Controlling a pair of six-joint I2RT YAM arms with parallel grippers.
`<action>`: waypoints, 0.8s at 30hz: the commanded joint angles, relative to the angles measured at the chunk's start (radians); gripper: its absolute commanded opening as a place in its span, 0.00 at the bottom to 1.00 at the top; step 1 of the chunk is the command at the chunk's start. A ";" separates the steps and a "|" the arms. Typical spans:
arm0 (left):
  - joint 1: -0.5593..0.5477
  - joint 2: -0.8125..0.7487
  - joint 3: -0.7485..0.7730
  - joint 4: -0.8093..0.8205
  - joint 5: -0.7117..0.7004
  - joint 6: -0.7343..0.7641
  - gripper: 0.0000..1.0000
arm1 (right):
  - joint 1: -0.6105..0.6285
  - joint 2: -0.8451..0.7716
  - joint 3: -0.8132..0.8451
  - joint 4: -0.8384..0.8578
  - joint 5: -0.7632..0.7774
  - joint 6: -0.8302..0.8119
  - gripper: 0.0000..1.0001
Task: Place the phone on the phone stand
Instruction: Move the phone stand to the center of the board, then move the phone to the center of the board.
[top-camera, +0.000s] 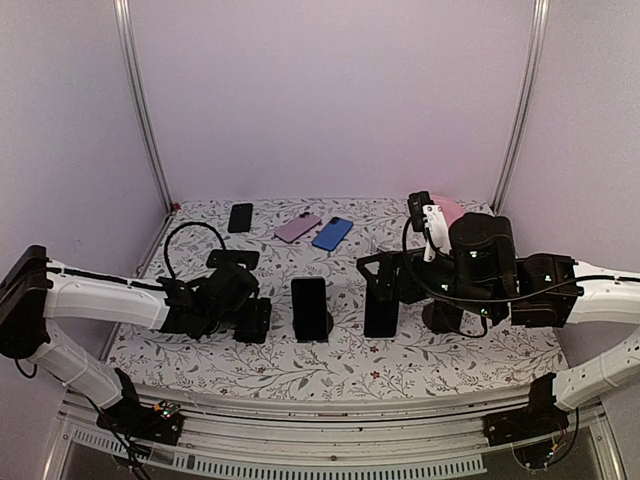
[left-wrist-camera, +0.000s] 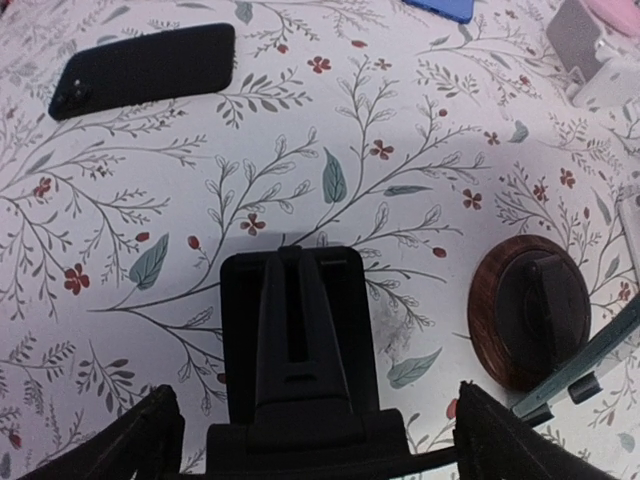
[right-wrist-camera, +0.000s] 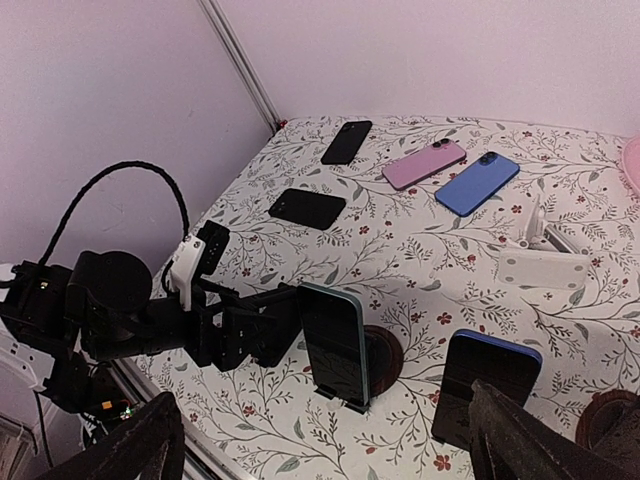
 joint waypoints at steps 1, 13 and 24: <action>-0.010 -0.028 0.020 -0.022 0.007 -0.016 0.97 | -0.008 0.006 -0.005 0.016 -0.004 0.008 0.99; -0.013 -0.227 0.034 -0.096 0.031 -0.022 0.97 | -0.010 0.004 -0.006 0.016 0.000 0.005 0.99; 0.192 -0.199 0.144 -0.117 0.113 0.039 0.97 | -0.012 -0.005 -0.018 0.015 -0.009 0.012 0.99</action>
